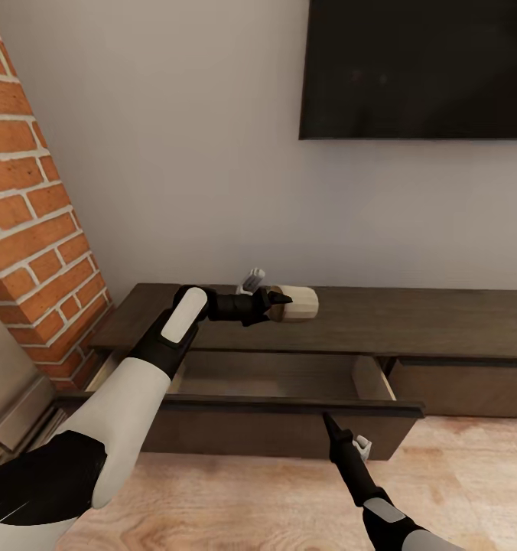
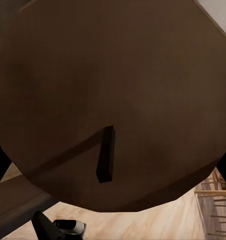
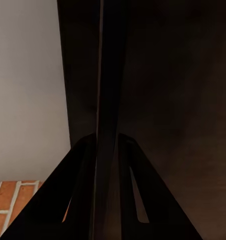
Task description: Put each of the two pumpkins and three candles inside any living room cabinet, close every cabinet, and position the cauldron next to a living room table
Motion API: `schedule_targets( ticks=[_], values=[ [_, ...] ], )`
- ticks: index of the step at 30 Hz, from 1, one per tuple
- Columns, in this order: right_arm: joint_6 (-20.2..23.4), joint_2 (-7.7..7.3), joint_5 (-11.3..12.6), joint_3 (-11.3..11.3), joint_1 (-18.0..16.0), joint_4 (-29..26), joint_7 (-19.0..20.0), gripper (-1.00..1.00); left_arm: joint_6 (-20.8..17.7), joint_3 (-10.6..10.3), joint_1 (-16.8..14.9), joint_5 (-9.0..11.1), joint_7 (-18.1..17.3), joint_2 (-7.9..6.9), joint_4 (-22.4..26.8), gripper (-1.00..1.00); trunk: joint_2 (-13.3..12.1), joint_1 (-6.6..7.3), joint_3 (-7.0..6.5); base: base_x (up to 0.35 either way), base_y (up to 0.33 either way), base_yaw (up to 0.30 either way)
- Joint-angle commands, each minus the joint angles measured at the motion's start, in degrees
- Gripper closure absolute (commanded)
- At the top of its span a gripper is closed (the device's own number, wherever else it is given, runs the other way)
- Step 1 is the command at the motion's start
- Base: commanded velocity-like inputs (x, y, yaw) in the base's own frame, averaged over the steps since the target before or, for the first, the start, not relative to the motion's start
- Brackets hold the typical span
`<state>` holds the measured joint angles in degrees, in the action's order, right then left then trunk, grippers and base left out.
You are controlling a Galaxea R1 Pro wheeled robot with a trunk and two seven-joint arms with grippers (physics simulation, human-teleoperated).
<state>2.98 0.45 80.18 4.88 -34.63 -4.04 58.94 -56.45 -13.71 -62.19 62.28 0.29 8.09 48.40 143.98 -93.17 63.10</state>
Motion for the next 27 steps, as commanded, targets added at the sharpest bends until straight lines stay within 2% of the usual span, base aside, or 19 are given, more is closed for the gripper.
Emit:
schedule_targets(
  ticks=[1,12,27],
  values=[
    [0.4,-0.02,0.8,-0.3,0.0,0.6,0.1,1.00,-0.2,0.0,0.0,0.1,0.1,0.00,0.0,1.00,0.0,0.03,0.06,-0.280,0.000,0.000],
    [0.4,-0.01,0.8,-0.3,0.0,0.6,0.1,1.00,-0.2,0.0,0.0,0.1,0.1,0.00,0.0,1.00,0.0,0.03,0.06,-0.288,0.000,0.000],
    [0.4,-0.01,0.8,-0.3,0.0,0.6,0.1,1.00,-0.2,0.0,0.0,0.1,0.1,0.00,0.0,1.00,0.0,0.03,0.06,-0.074,0.000,0.000]
  ],
)
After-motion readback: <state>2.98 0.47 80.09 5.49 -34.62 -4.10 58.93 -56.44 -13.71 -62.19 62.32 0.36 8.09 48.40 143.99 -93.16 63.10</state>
